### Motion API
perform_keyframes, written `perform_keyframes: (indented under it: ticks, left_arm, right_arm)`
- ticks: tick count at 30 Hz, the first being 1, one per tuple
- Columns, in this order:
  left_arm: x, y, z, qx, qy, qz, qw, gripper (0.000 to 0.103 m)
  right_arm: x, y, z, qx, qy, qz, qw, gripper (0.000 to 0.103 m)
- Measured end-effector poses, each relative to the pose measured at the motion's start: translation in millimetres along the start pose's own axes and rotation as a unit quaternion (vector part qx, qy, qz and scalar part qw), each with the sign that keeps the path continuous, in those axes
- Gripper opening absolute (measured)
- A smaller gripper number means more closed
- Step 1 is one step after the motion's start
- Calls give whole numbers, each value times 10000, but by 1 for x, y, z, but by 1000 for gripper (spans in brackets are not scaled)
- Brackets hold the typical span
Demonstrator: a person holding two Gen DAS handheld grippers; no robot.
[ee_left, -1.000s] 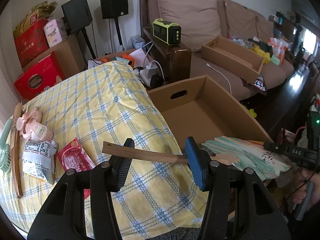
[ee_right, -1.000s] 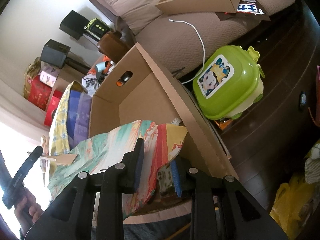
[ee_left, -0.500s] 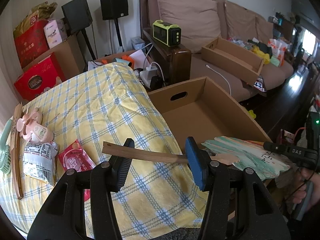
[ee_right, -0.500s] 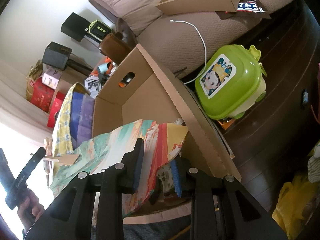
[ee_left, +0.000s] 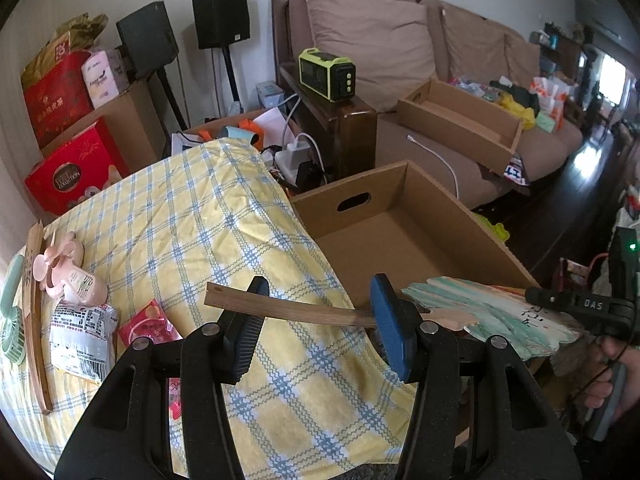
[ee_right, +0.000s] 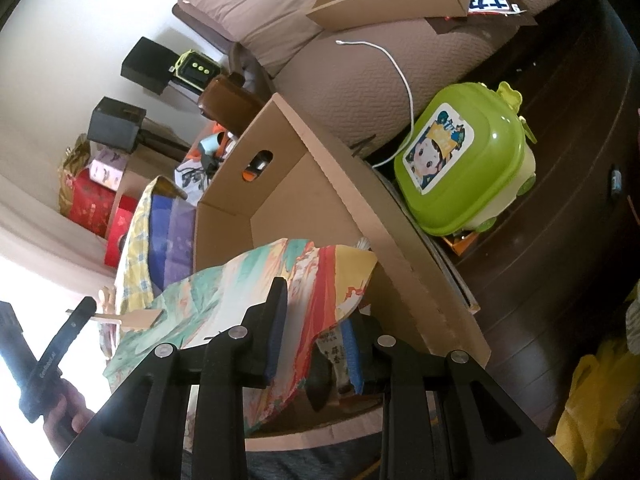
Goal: Organize objects
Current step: 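Lower the painted fan toward the box interior with both grippers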
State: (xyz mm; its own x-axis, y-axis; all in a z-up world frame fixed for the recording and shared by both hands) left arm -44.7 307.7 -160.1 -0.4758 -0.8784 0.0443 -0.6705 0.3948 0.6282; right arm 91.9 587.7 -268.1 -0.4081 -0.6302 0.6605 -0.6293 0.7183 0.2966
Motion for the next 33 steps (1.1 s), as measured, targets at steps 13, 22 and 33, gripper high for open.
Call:
perform_keyframes:
  ticks: [13, 22, 33]
  left_arm:
    - [10, 11, 9, 12, 386, -121, 9992, 52]
    - [13, 29, 17, -42, 441, -301, 9986, 52]
    - [14, 54, 29, -82, 523, -316, 9981, 52]
  right_arm:
    - [-3, 2, 0, 35, 21, 110, 9999, 25]
    - [-2, 3, 3, 175, 40, 122, 9998, 28]
    - [-3, 2, 4, 283, 306, 340, 9986, 31]
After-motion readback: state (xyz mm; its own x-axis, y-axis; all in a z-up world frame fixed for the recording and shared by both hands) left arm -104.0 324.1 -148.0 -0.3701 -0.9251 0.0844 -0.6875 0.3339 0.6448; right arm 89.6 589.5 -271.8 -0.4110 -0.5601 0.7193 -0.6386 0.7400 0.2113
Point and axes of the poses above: each gripper's, at about its wrist camera, not at the fingertips, and z roughly the way its jaws point, x to its left, y to its top, the point moved 3 cm from there along z, roughly the way its jaws point, and after that the axes turned 3 degrees about x, right-handed, at the moved point
